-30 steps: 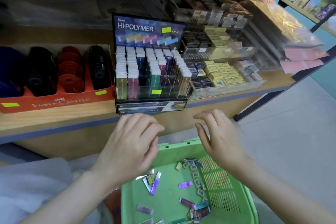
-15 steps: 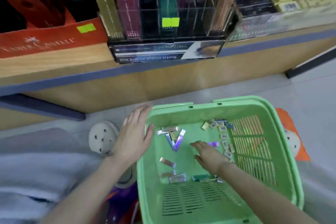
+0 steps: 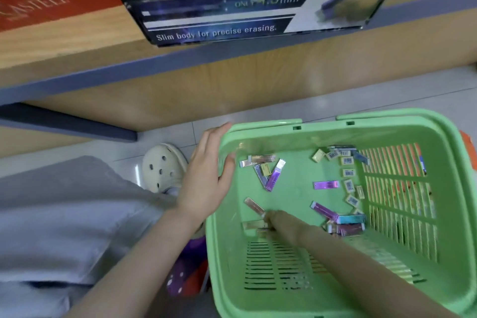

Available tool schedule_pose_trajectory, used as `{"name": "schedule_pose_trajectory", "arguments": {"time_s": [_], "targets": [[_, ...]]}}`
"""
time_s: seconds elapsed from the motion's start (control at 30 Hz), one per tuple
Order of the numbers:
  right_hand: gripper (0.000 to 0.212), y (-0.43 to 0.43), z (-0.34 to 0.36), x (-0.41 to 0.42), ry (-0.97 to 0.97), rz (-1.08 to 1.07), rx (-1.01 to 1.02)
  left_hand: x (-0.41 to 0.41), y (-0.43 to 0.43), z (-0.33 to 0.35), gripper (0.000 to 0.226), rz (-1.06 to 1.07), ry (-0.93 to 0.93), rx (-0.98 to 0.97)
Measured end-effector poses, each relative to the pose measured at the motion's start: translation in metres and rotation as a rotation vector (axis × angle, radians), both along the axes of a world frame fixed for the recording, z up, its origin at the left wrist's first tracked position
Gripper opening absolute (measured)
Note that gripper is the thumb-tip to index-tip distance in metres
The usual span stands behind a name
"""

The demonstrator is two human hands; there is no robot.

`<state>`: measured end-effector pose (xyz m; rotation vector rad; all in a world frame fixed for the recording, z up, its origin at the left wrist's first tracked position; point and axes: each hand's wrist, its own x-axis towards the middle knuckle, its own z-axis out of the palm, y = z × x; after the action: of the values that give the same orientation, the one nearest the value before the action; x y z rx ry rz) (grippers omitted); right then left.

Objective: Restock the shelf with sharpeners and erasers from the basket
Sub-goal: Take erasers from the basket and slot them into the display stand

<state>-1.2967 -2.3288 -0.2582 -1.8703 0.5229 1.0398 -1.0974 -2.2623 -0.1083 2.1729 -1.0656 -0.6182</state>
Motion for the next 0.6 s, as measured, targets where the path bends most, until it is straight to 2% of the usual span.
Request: {"name": "schedule_pose_trajectory", "arguments": {"time_s": [0.07, 0.13, 0.23, 0.3, 0.33, 0.43, 0.53, 0.6], "targets": [[0.004, 0.001, 0.002, 0.001, 0.012, 0.121, -0.037, 0.000, 0.000, -0.001, 0.050, 0.002, 0.000, 0.003], [0.019, 0.000, 0.003, 0.003, 0.033, 0.187, -0.066, 0.000, 0.001, -0.002, 0.049, 0.003, 0.004, 0.010], [0.025, -0.010, 0.016, 0.009, 0.001, 0.147, -0.069, 0.000, 0.002, -0.002, 0.051, 0.003, -0.019, 0.002], [0.037, -0.019, 0.030, 0.013, -0.069, 0.009, -0.075, -0.001, 0.003, 0.000, 0.050, 0.021, -0.049, -0.023], [0.036, -0.023, 0.042, 0.016, -0.144, -0.095, -0.093, -0.004, 0.003, 0.001, 0.048, 0.038, -0.065, -0.043], [0.003, -0.029, 0.081, 0.028, -0.488, -0.513, -0.112, -0.017, 0.004, 0.007, 0.038, 0.132, -0.088, -0.095], [0.017, -0.024, 0.130, 0.052, -0.658, -0.814, 0.059, -0.029, 0.004, 0.015, 0.031, 0.198, -0.089, -0.130], [0.017, -0.017, 0.152, 0.066, -0.724, -0.894, 0.150, -0.037, 0.001, 0.023, 0.031, 0.170, 0.024, -0.160]]}}
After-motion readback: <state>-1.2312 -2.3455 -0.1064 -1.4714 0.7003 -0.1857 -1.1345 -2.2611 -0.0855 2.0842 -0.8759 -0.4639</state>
